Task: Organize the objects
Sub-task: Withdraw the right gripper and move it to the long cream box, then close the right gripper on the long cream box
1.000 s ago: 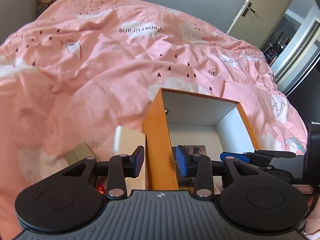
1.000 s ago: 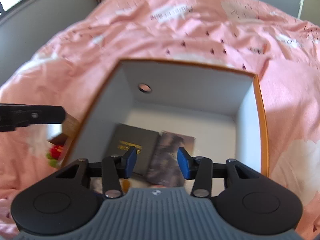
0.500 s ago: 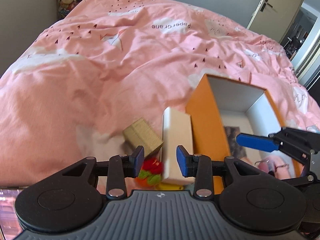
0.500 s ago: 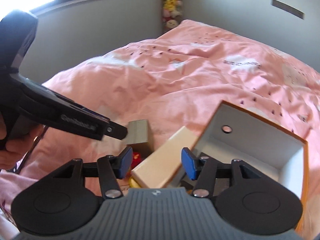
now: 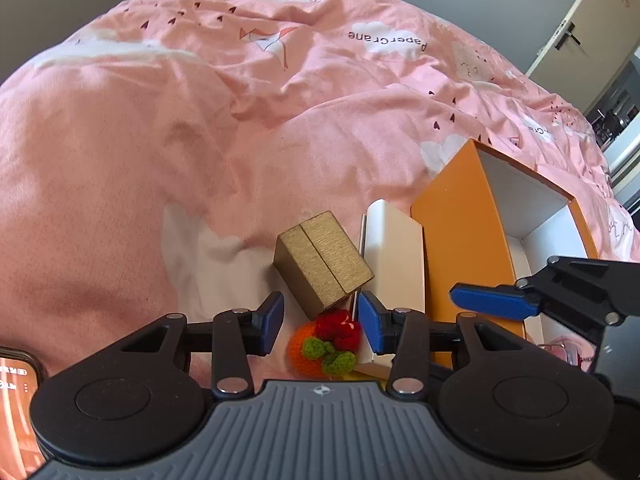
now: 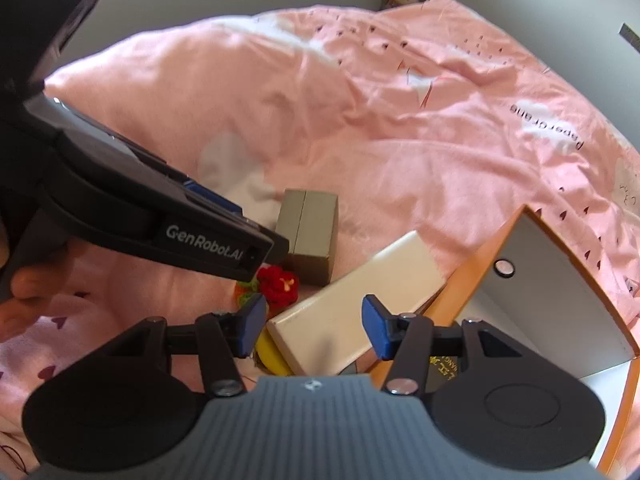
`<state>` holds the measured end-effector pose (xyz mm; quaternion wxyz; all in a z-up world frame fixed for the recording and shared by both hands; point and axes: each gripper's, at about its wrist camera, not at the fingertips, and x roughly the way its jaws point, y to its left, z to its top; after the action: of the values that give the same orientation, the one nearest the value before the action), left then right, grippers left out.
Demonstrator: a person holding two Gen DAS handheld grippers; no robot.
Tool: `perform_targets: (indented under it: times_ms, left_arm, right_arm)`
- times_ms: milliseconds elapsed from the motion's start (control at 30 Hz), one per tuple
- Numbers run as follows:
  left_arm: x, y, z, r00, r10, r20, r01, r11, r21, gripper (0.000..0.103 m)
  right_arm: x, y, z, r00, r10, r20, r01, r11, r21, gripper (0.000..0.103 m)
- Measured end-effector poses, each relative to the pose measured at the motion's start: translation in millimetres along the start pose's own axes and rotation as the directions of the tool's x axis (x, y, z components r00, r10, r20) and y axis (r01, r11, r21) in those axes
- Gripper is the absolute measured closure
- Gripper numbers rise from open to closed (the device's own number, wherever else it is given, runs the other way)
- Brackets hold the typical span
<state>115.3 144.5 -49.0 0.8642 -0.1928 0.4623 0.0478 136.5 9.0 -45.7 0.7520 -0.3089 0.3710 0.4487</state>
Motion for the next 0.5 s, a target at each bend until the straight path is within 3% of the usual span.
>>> perform_targets:
  times_ms: [133,367,500]
  left_arm:
    - [6.7,4.1,-2.4,0.999,0.031,-0.029,-0.032,0.999,-0.033,0.052]
    - [10.6,-0.1,-14.9,0.996,0.090,-0.013,-0.091,0.996,-0.011,0.052]
    - [10.2,4.3,-16.1,0.990,0.137,-0.012,-0.137,0.991,-0.006,0.052]
  right_arm:
    - [19.6,3.0,7.6,0.996,0.009,-0.086,-0.011,1.000,-0.023,0.048]
    - [41.9,16.7,12.7,0.978,-0.068,-0.197,0.040,0.989,-0.142,0.031]
    - [47.3,23.5,16.3,0.970,-0.106,-0.219,0.064,0.980,-0.190,0.033]
